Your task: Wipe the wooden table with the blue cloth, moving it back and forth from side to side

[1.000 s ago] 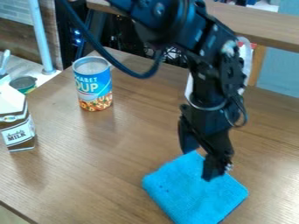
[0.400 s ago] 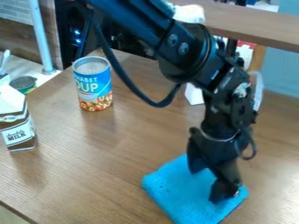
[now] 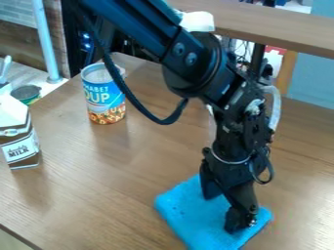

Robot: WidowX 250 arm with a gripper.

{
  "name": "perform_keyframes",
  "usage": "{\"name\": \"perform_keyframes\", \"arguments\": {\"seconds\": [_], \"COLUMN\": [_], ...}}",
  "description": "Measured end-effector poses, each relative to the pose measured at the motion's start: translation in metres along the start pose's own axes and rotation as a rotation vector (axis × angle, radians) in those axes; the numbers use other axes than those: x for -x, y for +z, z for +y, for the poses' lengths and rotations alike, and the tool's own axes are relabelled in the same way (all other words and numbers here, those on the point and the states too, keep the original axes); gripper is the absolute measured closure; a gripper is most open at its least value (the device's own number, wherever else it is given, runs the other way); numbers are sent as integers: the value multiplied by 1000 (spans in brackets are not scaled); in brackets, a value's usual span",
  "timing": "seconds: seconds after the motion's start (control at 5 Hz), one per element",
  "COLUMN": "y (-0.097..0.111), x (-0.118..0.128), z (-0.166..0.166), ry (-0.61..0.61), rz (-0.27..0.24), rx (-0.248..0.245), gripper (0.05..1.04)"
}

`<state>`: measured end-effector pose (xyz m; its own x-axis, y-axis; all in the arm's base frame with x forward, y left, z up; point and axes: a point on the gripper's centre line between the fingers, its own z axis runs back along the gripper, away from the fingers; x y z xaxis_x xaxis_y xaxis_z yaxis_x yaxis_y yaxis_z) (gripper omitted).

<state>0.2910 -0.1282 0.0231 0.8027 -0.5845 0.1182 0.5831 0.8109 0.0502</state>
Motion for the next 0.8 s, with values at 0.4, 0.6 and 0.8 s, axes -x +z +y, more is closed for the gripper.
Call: {"name": "perform_keyframes", "arguments": {"seconds": [0.4, 0.6, 0.8], "y": [-1, -1, 1], "x": [24, 40, 61], "z": [55, 86, 113], "ry": [129, 193, 266], "rz": [-1, 1, 6], "rx": [-34, -63, -79], "gripper": [81, 81, 81]}}
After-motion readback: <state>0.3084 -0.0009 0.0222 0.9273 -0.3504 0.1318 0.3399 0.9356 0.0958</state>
